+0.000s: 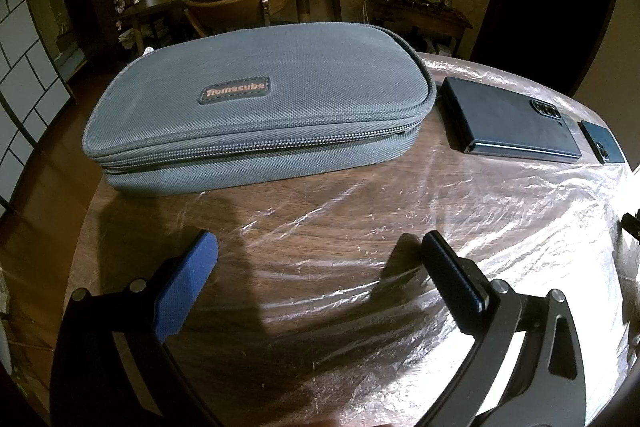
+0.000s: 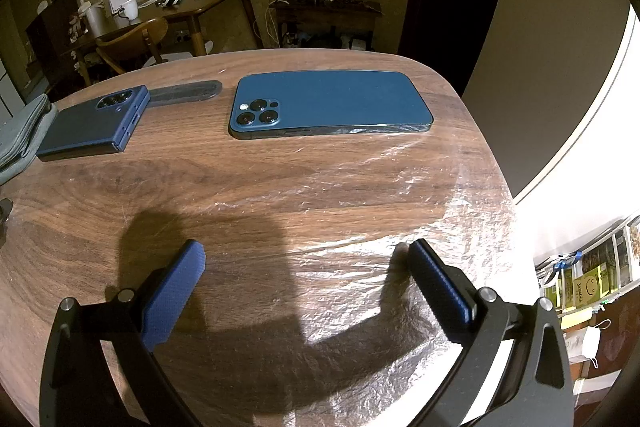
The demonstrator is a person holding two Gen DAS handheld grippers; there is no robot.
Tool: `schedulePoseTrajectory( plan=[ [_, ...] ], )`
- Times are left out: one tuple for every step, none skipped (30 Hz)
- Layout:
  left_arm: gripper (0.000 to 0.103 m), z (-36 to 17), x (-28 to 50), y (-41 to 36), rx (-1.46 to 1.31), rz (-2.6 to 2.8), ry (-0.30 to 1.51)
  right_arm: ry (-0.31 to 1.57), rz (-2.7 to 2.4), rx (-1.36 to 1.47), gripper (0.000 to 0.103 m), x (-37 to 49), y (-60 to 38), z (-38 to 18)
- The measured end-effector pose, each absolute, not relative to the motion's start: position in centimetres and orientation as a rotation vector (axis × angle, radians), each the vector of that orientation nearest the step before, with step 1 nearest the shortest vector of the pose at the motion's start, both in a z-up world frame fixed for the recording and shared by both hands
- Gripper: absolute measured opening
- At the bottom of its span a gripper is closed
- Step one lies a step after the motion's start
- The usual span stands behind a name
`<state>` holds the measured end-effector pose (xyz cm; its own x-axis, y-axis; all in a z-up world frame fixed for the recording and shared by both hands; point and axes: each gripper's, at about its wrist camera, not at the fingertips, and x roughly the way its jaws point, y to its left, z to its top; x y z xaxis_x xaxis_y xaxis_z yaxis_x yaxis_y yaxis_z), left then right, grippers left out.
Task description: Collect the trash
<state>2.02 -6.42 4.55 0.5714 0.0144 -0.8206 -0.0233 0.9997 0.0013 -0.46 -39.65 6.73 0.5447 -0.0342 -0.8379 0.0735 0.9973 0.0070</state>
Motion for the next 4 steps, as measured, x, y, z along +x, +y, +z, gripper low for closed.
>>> schedulePoseTrajectory(
  plan=[
    [0.102, 4.56, 1.99, -6.41, -0.010, 0.022, 0.962, 0.993, -0.064, 0.043, 0.099, -0.45, -39.64, 6.74],
    [0.102, 4.56, 1.99, -6.40, -0.010, 0.022, 0.962, 0.993, -0.064, 0.043, 0.099, -0.45, -39.65, 6.74],
    [0.102, 4.55, 2.01, -6.41, -0.010, 0.022, 0.962, 0.993, -0.064, 0.043, 0.099, -0.46, -39.64, 6.74],
    [0.102, 4.56, 2.00, -6.40, -0.010, 0.022, 0.962, 0.993, -0.064, 0.043, 0.099, -0.45, -39.63, 6.74]
  ],
)
